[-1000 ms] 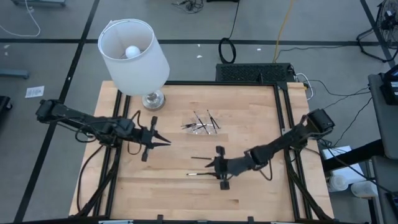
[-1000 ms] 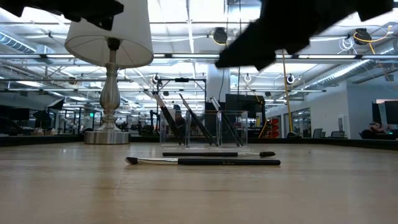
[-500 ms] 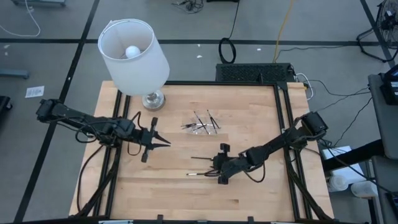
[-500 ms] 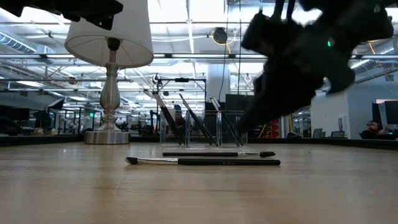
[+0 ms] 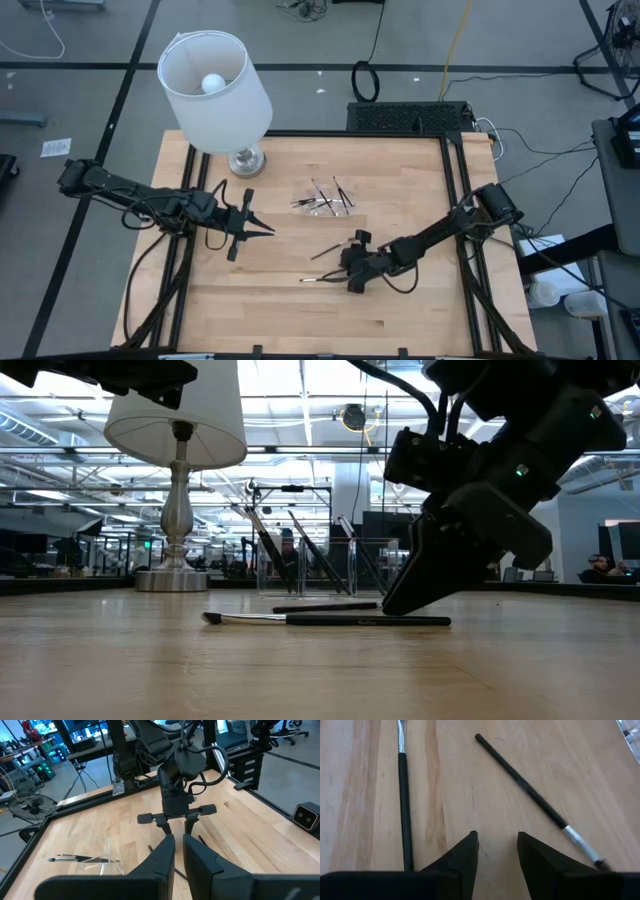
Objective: Put items in baskets/containers
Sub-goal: Put the brow brush into the transparent organizer, then put the eyeshadow brush into the transparent organizer
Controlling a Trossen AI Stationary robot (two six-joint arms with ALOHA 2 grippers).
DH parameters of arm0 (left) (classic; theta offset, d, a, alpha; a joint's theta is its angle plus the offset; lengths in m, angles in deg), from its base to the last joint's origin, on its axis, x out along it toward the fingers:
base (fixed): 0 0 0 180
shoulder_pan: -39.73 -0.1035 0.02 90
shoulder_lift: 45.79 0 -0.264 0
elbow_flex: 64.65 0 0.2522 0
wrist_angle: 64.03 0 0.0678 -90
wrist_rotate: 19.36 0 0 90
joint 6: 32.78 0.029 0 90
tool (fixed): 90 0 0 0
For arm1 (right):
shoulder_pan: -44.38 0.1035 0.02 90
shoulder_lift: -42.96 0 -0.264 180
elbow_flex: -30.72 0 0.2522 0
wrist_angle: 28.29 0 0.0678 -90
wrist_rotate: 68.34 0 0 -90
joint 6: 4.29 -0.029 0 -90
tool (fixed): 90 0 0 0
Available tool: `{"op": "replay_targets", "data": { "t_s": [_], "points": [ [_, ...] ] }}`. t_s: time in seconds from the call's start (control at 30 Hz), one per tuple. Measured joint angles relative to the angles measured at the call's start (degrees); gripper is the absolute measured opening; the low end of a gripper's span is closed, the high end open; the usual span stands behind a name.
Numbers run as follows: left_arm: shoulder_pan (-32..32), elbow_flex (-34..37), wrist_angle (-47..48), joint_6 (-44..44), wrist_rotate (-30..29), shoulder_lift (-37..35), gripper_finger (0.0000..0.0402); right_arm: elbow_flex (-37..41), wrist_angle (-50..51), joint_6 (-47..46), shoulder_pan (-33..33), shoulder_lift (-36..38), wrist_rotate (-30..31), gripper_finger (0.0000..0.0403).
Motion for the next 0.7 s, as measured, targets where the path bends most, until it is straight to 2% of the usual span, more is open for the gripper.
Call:
{"op": "replay_targets", "data": {
  "t_s": [0.37,0.5,0.6,0.7],
  "points": [
    [0.0,0.0,0.0,0.3,0.0,0.0,0.0047,0.4,-1.2,2.1,0.6,3.8,-0.6,0.0108],
    [0.0,0.0,0.1,0.3,0.0,0.0,0.0047,0.1,-8.6,5.6,1.6,6.6,-3.8,0.0098],
    [0.0,0.0,0.1,0.3,0.0,0.0,0.0047,-3.6,-8.5,7.5,2.7,6.5,-5.0,0.0097],
    [0.0,0.0,0.0,0.3,0.0,0.0,0.0047,-9.8,-5.9,9.0,3.1,3.1,-5.0,0.0109]
  ]
}}
